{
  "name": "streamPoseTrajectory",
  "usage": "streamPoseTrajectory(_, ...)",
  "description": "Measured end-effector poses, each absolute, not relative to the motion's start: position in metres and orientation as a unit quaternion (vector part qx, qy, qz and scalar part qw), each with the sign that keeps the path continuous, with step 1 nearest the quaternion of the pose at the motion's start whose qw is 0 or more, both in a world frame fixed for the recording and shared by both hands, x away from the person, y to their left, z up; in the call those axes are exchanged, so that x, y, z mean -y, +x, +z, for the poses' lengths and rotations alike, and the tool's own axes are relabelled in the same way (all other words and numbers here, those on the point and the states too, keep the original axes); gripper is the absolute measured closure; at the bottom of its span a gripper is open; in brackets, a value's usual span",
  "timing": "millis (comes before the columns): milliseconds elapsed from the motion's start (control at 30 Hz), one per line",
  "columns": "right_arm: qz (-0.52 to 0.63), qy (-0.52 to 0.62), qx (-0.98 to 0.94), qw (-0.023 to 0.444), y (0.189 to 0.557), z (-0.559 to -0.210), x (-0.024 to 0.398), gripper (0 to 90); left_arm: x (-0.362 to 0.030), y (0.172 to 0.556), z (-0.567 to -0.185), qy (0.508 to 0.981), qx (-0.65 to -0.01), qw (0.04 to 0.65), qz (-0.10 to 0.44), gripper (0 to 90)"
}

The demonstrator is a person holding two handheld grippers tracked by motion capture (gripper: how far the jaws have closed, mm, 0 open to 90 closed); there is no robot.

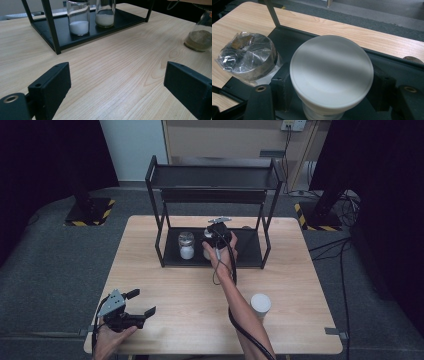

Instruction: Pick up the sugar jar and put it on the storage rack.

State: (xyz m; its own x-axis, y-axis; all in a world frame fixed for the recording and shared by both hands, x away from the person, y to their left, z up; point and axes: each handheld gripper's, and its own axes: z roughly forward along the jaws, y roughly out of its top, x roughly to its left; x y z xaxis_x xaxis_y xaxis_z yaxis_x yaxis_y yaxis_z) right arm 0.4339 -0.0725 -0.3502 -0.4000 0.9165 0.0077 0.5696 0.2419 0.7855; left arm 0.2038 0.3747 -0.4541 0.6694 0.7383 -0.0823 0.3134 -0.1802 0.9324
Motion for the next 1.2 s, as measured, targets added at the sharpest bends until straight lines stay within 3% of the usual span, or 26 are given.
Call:
streamPoseTrajectory(167, 0.372, 0.491, -0.751, 0.238, 0.432, -0.349, 0.072, 31.1, -0.374, 0.204, -0.454, 0.743, -0.354, 0.533, 0.199, 6.1)
streamPoseTrajectory(467, 0.394, 0.473, -0.749, 0.245, 0.416, -0.329, 0.081, 15.3, -0.374, 0.204, -0.454, 0.744, -0.352, 0.532, 0.197, 6.1)
streamPoseTrajectory(833, 0.439, 0.442, -0.751, 0.218, 0.389, -0.288, 0.111, 11.4, -0.373, 0.205, -0.453, 0.746, -0.351, 0.530, 0.197, 6.0)
streamPoseTrajectory(1200, 0.462, 0.387, -0.766, 0.221, 0.350, -0.251, 0.138, 10.0, -0.373, 0.205, -0.453, 0.746, -0.352, 0.530, 0.197, 6.0)
